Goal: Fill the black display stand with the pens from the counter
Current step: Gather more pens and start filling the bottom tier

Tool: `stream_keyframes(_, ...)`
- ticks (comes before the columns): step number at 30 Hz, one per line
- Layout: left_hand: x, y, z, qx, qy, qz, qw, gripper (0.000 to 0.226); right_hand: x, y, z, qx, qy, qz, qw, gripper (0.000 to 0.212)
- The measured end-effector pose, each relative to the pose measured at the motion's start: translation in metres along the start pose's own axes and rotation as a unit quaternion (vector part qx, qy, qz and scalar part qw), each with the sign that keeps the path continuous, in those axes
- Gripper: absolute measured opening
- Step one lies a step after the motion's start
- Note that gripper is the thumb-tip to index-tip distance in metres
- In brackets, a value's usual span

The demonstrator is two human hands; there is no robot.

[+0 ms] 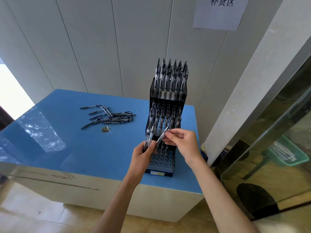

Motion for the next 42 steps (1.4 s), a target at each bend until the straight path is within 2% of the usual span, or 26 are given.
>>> stream_keyframes(5,0.005,-0.01,0.024,-0.082,-0.009,-0.004,0.997,0.03,0.001,-0.005,0.022,-0.068,-0.05,-0.006,0.996,0.013)
stream_keyframes(7,0.005,-0.012,0.032,-0.094,-0.003,-0.009,0.996,0.028,0.004,-0.007,0.032,-0.096,-0.037,0.018,0.995,0.012)
stream_keyframes(9,0.004,-0.012,0.037,-0.096,0.003,-0.014,0.995,0.026,0.007,-0.01,0.043,-0.119,0.03,0.073,0.99,0.012)
stream_keyframes(12,0.003,-0.011,0.042,-0.093,0.0,-0.029,0.995,0.027,0.008,-0.012,0.052,-0.141,0.162,0.163,0.963,0.012)
stream_keyframes(16,0.005,-0.01,0.047,-0.095,-0.015,-0.041,0.995,0.027,-0.002,-0.014,0.049,-0.127,0.261,0.22,0.931,0.016)
stream_keyframes(22,0.011,-0.01,0.05,-0.094,-0.023,-0.027,0.995,0.029,-0.015,-0.011,0.049,-0.134,0.291,0.227,0.92,0.016)
stream_keyframes(34,0.015,-0.005,0.049,-0.088,-0.025,-0.018,0.996,0.027,-0.041,-0.007,0.031,-0.081,0.347,0.229,0.906,0.015)
stream_keyframes(42,0.018,-0.004,0.053,-0.09,-0.019,0.0,0.996,0.028,-0.057,-0.014,0.036,-0.082,0.39,0.211,0.893,0.014)
Point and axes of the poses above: each hand's wrist, its own y-axis away from the middle knuckle, its own z-axis out of the back of the hand, x = y × z, the point moved 7 cm from there along -y, towards the middle knuckle, and after that the axes turned 15 degrees about -x, right-handed, at the moved point
